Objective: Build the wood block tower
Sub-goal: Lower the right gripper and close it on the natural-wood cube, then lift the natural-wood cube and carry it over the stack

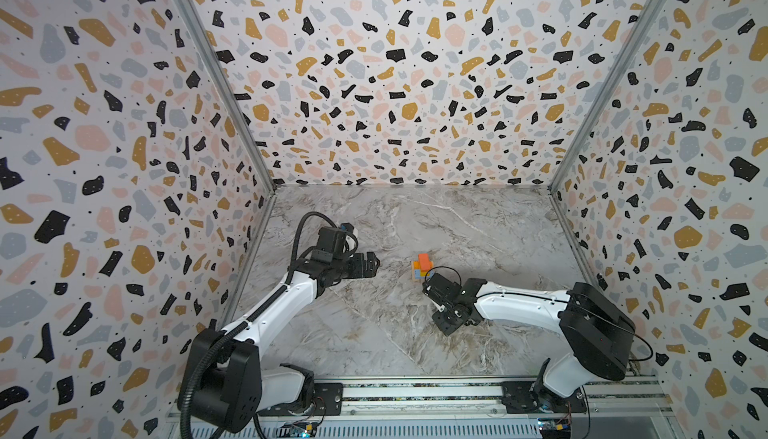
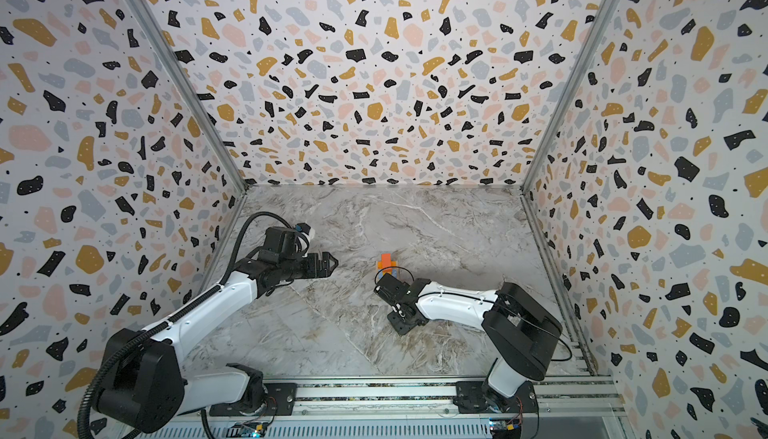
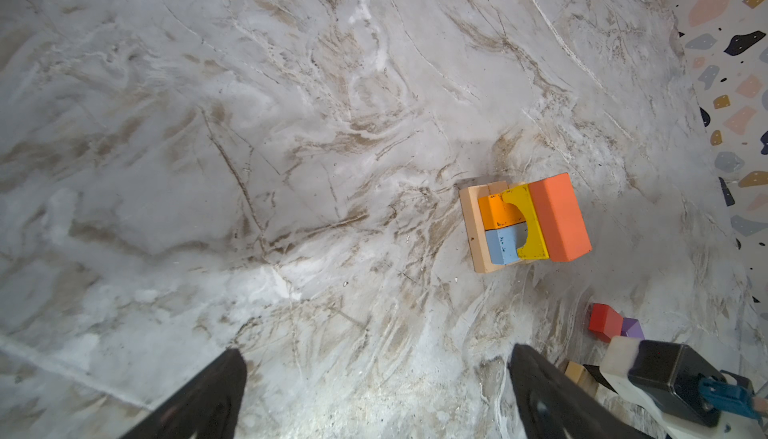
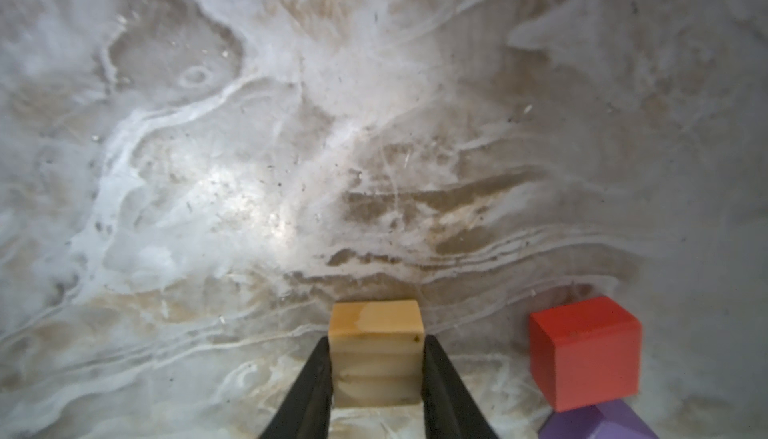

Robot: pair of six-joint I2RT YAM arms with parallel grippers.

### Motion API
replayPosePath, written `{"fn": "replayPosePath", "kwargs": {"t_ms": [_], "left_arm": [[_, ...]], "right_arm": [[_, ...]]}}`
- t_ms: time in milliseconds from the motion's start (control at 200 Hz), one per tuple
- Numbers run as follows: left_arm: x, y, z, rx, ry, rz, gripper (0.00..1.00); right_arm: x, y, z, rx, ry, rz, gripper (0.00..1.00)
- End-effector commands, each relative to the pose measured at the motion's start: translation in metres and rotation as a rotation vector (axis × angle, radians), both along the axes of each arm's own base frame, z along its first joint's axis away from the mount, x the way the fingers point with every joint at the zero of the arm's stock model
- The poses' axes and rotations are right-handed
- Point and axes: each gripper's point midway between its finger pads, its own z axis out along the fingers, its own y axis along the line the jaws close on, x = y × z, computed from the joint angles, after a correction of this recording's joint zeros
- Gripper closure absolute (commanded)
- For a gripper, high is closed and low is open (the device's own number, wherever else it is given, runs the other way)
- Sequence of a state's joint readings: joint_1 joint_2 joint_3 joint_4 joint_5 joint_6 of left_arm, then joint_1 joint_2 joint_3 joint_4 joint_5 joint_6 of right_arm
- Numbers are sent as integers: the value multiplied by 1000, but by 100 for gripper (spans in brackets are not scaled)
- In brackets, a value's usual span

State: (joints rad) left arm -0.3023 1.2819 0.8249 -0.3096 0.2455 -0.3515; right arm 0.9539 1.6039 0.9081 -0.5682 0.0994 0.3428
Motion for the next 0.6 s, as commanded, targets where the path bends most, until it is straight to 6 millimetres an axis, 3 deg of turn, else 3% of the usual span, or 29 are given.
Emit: {"fn": "replayPosePath", "kwargs": {"t_ms": [0,591], "left_arm": [[0,1,6,-1,-35,-4,0],[-1,0,7,-6,-34,-4,0]], "right_arm": [[7,0,21,9,-12,-58,66],[44,1,94,79,-5,-289,67]]}}
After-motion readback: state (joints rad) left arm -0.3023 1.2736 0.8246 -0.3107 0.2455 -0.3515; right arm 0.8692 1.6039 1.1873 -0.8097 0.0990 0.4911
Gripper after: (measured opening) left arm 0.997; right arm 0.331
